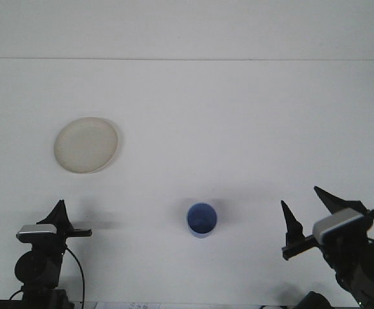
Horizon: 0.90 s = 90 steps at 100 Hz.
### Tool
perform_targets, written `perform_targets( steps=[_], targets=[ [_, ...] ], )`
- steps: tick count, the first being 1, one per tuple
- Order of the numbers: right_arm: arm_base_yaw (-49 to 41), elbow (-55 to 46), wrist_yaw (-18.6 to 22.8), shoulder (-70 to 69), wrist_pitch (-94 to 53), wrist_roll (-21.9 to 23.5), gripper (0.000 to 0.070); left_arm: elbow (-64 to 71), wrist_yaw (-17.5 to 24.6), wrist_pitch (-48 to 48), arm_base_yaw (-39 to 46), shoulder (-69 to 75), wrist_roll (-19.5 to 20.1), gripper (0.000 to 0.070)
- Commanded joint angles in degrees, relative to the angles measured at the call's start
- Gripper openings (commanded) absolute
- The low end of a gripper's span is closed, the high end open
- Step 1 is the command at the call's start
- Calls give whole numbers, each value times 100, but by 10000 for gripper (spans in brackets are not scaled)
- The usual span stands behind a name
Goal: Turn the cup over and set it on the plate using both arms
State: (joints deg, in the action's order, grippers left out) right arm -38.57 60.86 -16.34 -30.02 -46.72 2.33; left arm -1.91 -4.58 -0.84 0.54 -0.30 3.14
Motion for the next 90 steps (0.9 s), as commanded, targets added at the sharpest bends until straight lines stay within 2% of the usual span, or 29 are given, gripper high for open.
perform_targets(
  steps=[1,14,29,51,62,75,90],
  targets=[
    [-35,-592,-63,710,358,153,509,111,-15,-68,15,11,26,13],
    [-35,-1493,-61,1921,772,155,508,111,-15,-68,15,11,26,13],
    [-33,-1919,-61,2638,765,157,508,111,-15,-98,15,11,-7,14],
    [-35,-1969,-59,2787,654,286,508,111,-13,-98,15,11,-1290,13],
    [-33,-1969,-61,2787,658,286,508,111,-13,-227,15,11,-1545,13],
    [-35,-1969,-61,2787,636,284,508,52,-11,-516,15,11,-2122,12],
    [-33,-1969,-61,2787,638,284,508,-570,13,-321,13,-109,-2522,12]
  ],
)
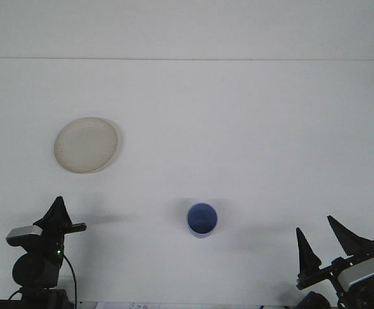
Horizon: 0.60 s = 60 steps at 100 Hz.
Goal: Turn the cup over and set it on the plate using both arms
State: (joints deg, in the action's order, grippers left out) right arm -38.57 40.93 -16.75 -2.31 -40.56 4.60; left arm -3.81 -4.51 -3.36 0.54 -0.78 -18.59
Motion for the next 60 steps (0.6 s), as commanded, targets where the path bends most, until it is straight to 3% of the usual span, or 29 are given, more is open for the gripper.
perform_targets(
  steps=[1,10,28,33,42,46,60],
  targets=[
    [-33,24,-20,15,22,57,508,-444,13,-48,13,-87,-363,12],
    [-35,24,-20,15,22,55,508,-1095,337,210,13,-437,-273,12],
    [-35,24,-20,15,22,55,508,-2798,1176,1303,13,-1700,317,36],
    [-33,24,-20,15,17,55,508,-3268,1340,1620,11,-2072,457,142],
    [-35,24,-17,15,4,55,508,-4017,1495,2129,-9,-2662,673,476],
    [-33,24,-20,15,0,55,508,-4299,1512,2306,-44,-2881,791,583],
    [-35,24,-20,15,-20,55,508,-5145,1797,2841,-317,-3578,1027,585]
  ],
)
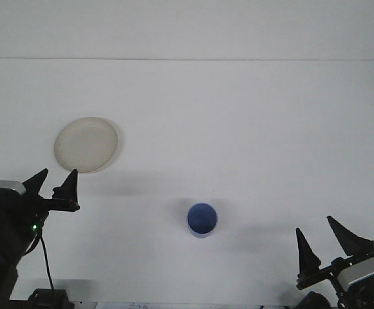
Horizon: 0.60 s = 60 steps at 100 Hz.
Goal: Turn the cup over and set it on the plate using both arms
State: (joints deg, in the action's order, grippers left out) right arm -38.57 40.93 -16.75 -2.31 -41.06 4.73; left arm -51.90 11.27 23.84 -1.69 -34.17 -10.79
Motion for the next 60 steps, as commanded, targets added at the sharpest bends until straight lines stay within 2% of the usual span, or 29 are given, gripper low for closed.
perform_targets(
  steps=[1,12,19,35,53,60],
  targets=[
    [-35,24,-20,15,33,42,508,-396,269,166,-122,-291,254,585],
    [-33,24,-20,15,35,42,508,-1023,835,710,-525,-957,260,585],
    [-35,24,-20,15,33,42,508,-1388,1045,1110,-933,-1425,267,585],
    [-35,24,-20,15,26,42,508,-1985,1043,1744,-2166,-2470,483,585],
    [-35,24,-20,15,22,42,508,-2238,1012,1786,-3412,-3574,584,586],
    [-33,24,-20,15,-2,42,508,-2277,804,1720,-3823,-3980,590,586]
  ],
)
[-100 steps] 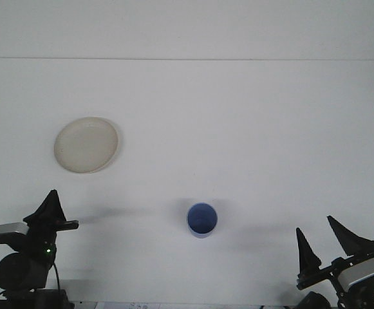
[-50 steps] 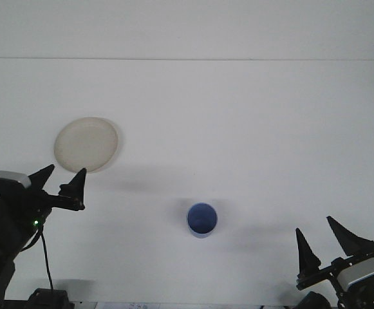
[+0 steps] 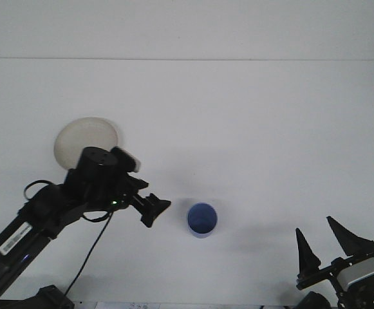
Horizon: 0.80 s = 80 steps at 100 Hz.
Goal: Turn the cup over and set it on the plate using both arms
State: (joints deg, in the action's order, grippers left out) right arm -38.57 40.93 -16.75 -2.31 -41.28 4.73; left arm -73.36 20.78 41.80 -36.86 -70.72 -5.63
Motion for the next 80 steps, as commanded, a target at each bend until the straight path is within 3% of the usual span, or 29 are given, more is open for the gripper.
perform_targets(
  steps=[1,16,29,80],
  targets=[
    [-33,24,-22,15,9,42,508,-131,-188,-94,-358,-380,74,586],
    [-33,24,-20,15,-131,42,508,-138,-782,-289,-866,-1119,223,588],
    [-33,24,-20,15,-251,44,508,-138,-1049,-442,-1019,-1604,223,589],
    [-33,24,-22,15,-251,44,507,-138,-1067,-1115,-1235,-2461,199,584]
  ],
)
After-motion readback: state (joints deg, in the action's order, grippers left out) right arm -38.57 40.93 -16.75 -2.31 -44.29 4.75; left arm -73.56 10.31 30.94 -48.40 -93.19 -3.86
